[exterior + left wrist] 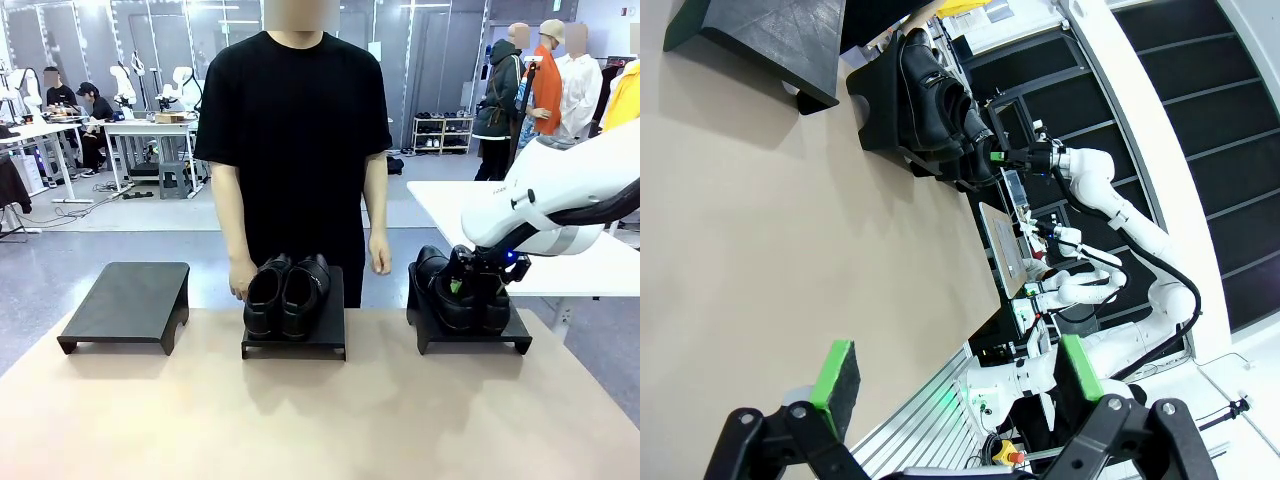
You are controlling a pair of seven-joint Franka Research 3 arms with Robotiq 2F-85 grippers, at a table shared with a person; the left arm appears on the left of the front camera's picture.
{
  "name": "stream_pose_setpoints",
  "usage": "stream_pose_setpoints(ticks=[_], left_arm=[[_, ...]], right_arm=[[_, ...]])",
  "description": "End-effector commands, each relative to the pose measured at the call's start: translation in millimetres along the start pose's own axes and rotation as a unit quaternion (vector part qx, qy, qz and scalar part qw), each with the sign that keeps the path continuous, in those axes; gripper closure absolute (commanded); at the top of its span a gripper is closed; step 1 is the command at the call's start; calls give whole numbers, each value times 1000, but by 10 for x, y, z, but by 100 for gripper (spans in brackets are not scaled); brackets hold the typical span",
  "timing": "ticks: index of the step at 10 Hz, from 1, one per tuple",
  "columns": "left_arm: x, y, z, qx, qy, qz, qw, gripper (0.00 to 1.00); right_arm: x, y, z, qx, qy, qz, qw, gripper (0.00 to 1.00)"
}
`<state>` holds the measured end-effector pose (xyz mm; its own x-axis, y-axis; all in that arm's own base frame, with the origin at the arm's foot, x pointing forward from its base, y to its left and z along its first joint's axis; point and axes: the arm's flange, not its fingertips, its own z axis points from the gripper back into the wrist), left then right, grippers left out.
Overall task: Place the shoes on the stand as instructed by the person.
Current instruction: Pick up another pair of Shoes and place it on the Shoes Stand indicated by the person.
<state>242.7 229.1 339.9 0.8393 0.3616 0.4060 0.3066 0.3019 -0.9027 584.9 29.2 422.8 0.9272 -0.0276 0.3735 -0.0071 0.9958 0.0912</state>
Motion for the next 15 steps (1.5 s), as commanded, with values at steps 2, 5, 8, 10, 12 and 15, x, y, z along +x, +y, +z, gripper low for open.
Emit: stream_pose_setpoints(ticks=[2,5,8,10,12,15], left_arm=[[-41,-30,-5,-5,4,-13,1000,0],[-41,-30,-5,-5,4,-13,1000,0],[-41,-30,-5,-5,4,-13,1000,0],[-41,-30,-5,-5,4,-13,1000,0],[-41,-30,-5,-5,4,-13,1000,0],[-41,-30,-5,-5,4,-13,1000,0]], right_arm=[[0,0,0,0,0,0,1000,0],[0,0,0,0,0,0,1000,0],[0,0,0,0,0,0,1000,0],[0,0,0,0,0,0,1000,0],[0,0,0,0,0,0,1000,0],[-262,-158,741,99,36,-8,994,0]])
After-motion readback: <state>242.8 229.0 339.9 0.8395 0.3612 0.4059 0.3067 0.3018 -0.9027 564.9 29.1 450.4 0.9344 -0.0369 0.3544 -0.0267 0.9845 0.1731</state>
